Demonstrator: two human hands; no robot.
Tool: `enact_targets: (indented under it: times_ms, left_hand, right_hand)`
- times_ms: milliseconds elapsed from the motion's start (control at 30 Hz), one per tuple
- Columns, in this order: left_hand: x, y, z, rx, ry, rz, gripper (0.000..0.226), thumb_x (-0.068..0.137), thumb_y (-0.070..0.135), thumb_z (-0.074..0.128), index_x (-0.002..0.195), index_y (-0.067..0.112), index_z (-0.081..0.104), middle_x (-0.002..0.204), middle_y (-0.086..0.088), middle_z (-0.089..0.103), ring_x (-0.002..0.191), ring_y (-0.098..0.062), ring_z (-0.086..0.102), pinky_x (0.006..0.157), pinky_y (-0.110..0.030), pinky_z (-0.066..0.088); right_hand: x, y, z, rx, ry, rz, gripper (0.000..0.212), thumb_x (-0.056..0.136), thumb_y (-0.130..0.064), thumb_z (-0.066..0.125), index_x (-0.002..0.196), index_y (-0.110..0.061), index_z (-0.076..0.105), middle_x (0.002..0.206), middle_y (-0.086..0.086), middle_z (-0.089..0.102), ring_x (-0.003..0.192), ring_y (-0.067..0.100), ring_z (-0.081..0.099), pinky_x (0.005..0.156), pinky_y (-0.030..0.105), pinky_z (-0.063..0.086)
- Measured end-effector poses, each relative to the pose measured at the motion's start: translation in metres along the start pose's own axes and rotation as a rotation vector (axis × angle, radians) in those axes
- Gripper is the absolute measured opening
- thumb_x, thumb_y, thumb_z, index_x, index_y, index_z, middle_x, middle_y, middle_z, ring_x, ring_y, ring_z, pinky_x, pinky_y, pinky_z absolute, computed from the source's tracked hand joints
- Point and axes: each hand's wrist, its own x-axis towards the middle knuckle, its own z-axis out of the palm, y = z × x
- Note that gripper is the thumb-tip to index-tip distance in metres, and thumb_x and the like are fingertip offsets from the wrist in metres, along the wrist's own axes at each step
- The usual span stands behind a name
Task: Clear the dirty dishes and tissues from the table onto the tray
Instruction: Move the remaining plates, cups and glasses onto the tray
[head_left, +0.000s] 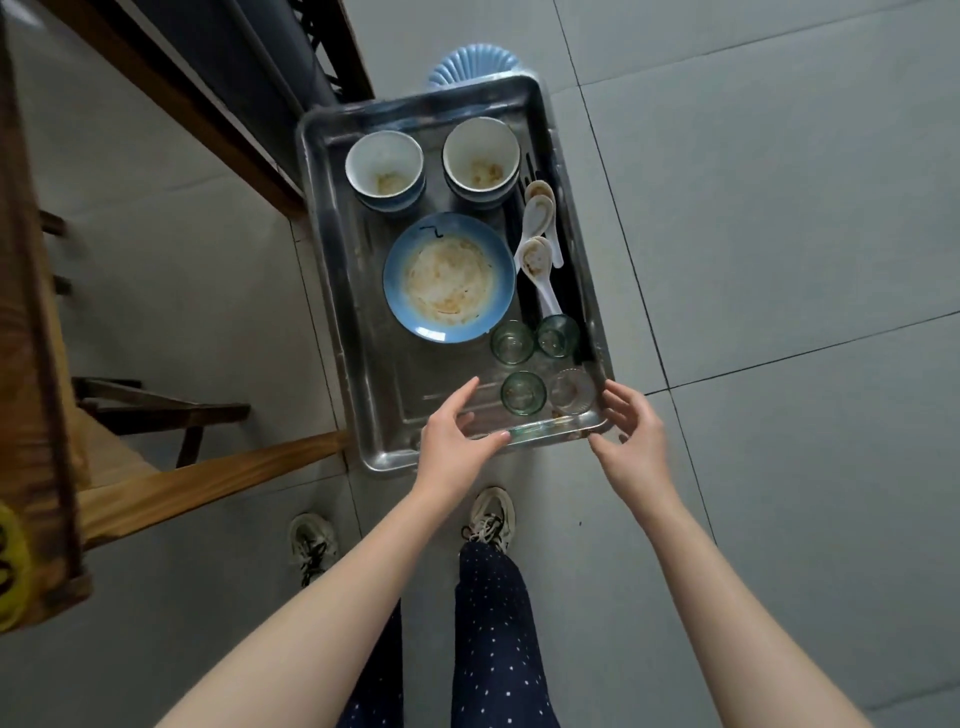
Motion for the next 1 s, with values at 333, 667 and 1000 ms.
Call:
enact_targets:
  times_ms: [333,667,1000]
  left_hand:
    - [-0.079,0.062,-0.127,-0.077,0.174,0.123,0.056,0.084,0.007,0.069,0.134,0.025,0.052,0.133,0.009,0.054,0.114,-0.01,0.056,0.095,-0.024,0.046]
    - [-0.162,0.107,-0.301,-0.26,0.436,0.296,0.05,0.083,-0.002,0.067,0.128,0.017,0.057,0.113,-0.002,0.064,0.084,-0.001,0.064,0.07,-0.011,0.051]
    - [-0.242,0.04,-0.493,-0.402,0.632,0.304,0.05,0.08,-0.004,0.07,0.121,0.023,0.059,0.106,0.0,0.068,0.085,-0.01,0.068,0.069,-0.017,0.054]
  right_hand:
    - [-0.094,-0.107,-0.012,0.048,-0.007,-0.12,0.05,0.079,0.012,0.062,0.111,-0.027,0.059,0.103,-0.004,0.066,0.097,0.005,0.062,0.068,0.01,0.049]
    - [-0.161,-0.259,0.05,0.026,-0.145,-0.37,0.047,0.078,0.017,0.055,0.108,-0.019,0.063,0.098,0.005,0.068,0.095,0.016,0.064,0.072,0.018,0.05]
    - [-0.261,-0.359,0.196,0.031,-0.274,-0.591,0.04,0.08,0.017,0.054,0.11,-0.006,0.064,0.098,0.013,0.069,0.094,0.024,0.065,0.083,0.032,0.053]
